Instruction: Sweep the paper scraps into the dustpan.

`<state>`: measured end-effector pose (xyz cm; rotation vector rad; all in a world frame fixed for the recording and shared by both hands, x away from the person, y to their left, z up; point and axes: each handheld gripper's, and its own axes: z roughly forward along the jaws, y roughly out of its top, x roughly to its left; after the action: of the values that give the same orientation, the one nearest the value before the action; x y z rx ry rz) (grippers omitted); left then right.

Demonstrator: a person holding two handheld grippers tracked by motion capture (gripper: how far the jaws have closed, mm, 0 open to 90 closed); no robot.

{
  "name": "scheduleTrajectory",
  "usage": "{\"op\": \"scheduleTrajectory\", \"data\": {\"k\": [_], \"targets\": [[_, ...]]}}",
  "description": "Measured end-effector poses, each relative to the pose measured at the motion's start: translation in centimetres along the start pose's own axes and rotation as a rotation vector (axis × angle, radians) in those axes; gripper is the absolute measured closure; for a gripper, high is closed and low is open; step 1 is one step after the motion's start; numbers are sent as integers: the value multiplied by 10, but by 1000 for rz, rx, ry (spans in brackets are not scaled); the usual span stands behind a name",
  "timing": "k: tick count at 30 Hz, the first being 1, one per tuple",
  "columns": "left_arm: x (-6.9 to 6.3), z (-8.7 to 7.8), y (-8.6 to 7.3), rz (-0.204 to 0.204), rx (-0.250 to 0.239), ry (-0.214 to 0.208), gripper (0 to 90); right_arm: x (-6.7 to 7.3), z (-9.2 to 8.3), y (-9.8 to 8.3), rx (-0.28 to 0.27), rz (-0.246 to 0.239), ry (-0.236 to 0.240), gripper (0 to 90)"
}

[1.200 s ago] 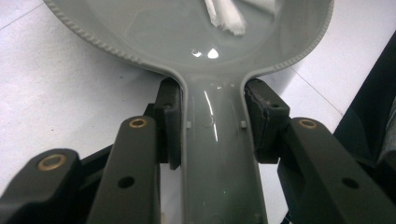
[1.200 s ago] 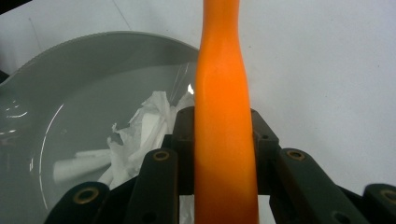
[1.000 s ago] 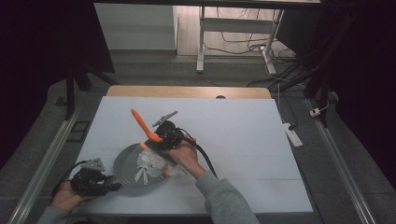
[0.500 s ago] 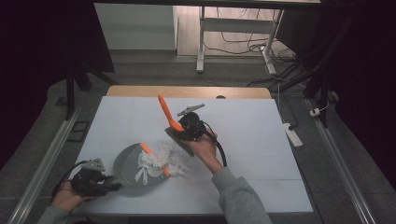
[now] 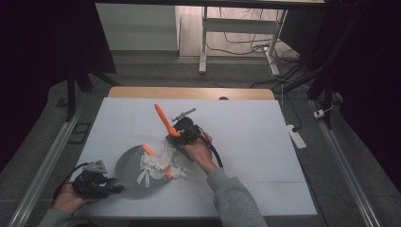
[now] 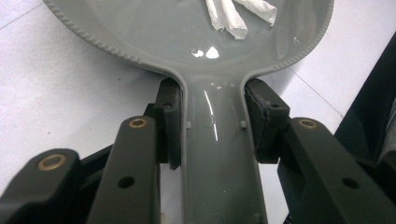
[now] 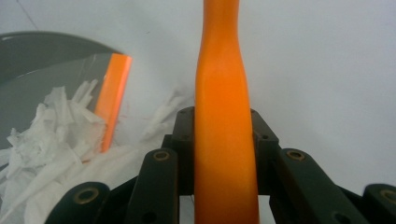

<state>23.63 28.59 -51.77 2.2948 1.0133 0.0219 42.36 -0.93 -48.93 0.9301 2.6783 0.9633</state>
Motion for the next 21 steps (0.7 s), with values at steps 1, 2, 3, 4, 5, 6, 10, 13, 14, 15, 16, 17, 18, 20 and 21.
{"op": "scheduleTrajectory", "data": {"k": [1,2,3,4,5,6,10,13,14,15,16,17,18,20,21], "targets": [[0,0,0,0,0,0,614,3,3,1,-2,-5,5,700],[0,0,0,0,0,0,613,7,4,2,-1,-11,11,700],[0,0,0,0,0,0,614,11,6,4,4,-18,12,700],[0,0,0,0,0,1,614,15,8,6,9,-26,18,700],[0,0,0,1,-1,1,614,19,9,7,12,-35,24,700],[0,0,0,1,-1,1,614,24,10,8,15,-45,38,700],[0,0,0,0,0,1,614,41,15,11,18,-76,75,700],[0,1,0,-1,0,0,614,51,17,11,16,-97,98,700],[0,1,0,-1,1,1,614,54,16,11,13,-100,115,700],[0,1,0,0,1,1,613,58,16,11,5,-102,134,700],[0,1,0,0,1,1,614,60,14,11,2,-108,143,699],[0,0,1,0,0,2,613,62,14,11,-6,-119,149,699],[0,0,1,0,1,2,614,64,13,12,-15,-120,165,700],[-1,0,1,1,2,3,614,64,8,13,-41,-91,209,699],[-1,1,1,2,1,2,614,63,5,14,-59,-76,219,700]]}}
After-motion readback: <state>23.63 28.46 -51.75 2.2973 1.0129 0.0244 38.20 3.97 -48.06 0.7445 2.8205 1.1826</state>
